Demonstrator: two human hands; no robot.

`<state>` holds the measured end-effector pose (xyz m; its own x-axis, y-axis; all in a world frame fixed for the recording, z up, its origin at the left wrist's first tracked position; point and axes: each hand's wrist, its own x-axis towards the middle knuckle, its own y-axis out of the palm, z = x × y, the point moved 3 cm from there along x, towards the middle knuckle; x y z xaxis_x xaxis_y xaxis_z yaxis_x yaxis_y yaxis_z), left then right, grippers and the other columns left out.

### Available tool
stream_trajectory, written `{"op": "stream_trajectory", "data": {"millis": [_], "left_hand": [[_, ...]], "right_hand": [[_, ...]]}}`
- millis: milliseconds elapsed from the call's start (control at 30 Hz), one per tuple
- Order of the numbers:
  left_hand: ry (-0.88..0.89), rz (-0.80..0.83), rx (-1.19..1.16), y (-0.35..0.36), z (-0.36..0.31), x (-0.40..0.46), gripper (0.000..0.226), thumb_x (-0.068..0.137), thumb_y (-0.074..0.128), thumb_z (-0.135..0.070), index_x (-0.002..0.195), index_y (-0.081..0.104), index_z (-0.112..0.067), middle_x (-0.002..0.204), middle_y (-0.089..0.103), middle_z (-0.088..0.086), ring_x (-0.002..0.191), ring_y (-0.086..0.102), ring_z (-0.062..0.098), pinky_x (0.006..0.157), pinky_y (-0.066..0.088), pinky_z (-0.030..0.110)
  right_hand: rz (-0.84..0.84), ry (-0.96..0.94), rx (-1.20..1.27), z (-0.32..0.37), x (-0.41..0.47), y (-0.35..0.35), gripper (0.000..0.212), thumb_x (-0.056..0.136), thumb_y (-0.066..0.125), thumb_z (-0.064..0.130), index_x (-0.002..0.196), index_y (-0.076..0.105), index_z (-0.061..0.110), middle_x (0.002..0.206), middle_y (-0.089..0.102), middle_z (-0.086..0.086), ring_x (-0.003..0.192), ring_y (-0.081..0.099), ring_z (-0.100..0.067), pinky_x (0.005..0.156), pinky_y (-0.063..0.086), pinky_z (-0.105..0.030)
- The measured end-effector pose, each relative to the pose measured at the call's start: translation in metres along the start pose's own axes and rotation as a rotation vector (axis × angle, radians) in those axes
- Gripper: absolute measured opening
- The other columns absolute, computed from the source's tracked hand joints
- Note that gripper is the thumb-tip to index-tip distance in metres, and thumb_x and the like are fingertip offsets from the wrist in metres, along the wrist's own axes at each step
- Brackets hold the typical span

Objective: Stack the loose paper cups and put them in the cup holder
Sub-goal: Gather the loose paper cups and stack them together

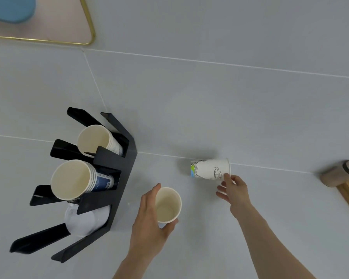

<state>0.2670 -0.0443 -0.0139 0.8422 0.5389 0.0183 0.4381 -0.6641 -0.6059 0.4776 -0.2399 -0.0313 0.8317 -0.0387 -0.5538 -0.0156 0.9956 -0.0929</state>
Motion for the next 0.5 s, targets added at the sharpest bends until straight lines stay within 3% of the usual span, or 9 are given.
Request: {"op": "stream_trajectory", "data": {"millis": [133, 233, 367, 433, 500], "left_hand": [[-0.020, 0.015, 0.010, 0.000, -0.002, 0.000, 0.104, 0.067, 0.084, -0.046, 0.143, 0.014, -0.065, 0.136, 0.027, -0.043, 0.117, 0.049, 0.000, 0.078, 0.049, 0.030], [-0.041, 0.035, 0.010, -0.003, -0.007, -0.001, 0.105, 0.068, 0.084, -0.046, 0.141, 0.011, -0.068, 0.135, 0.024, -0.046, 0.114, 0.048, -0.002, 0.078, 0.051, 0.032], [-0.055, 0.063, -0.032, -0.006, -0.010, -0.004, 0.104, 0.066, 0.085, -0.043, 0.140, 0.017, -0.067, 0.136, 0.027, -0.048, 0.115, 0.050, -0.007, 0.083, 0.049, 0.028], [-0.054, 0.085, -0.066, -0.005, -0.010, -0.007, 0.108, 0.062, 0.088, -0.039, 0.144, 0.021, -0.059, 0.139, 0.032, -0.041, 0.123, 0.050, -0.004, 0.088, 0.050, 0.028], [-0.083, 0.129, -0.166, -0.005, -0.011, -0.010, 0.119, 0.056, 0.092, -0.037, 0.149, 0.019, -0.048, 0.146, 0.038, -0.029, 0.131, 0.048, 0.003, 0.096, 0.052, 0.032]], "right_hand": [[0.129, -0.239, 0.091, 0.036, -0.060, 0.009, 0.022, 0.103, 0.056, 0.032, 0.095, 0.062, 0.013, 0.107, 0.072, -0.008, 0.101, 0.074, -0.027, 0.082, 0.063, -0.044], [0.247, -0.507, -0.010, 0.054, -0.116, 0.009, 0.022, 0.095, 0.056, 0.041, 0.088, 0.065, 0.022, 0.099, 0.075, 0.003, 0.100, 0.074, -0.018, 0.079, 0.065, -0.037], [0.285, -0.877, -0.259, 0.051, -0.165, 0.011, 0.005, 0.090, 0.060, 0.033, 0.094, 0.061, 0.036, 0.109, 0.069, 0.007, 0.098, 0.070, -0.015, 0.074, 0.059, -0.023], [0.299, -0.989, -0.416, 0.036, -0.174, 0.014, 0.015, 0.091, 0.068, 0.025, 0.102, 0.063, 0.034, 0.119, 0.066, 0.009, 0.104, 0.069, -0.013, 0.075, 0.060, -0.024], [0.344, -0.972, -0.519, 0.018, -0.174, 0.015, 0.029, 0.091, 0.071, 0.027, 0.119, 0.065, 0.028, 0.130, 0.062, 0.012, 0.111, 0.067, -0.011, 0.078, 0.062, -0.028]]}}
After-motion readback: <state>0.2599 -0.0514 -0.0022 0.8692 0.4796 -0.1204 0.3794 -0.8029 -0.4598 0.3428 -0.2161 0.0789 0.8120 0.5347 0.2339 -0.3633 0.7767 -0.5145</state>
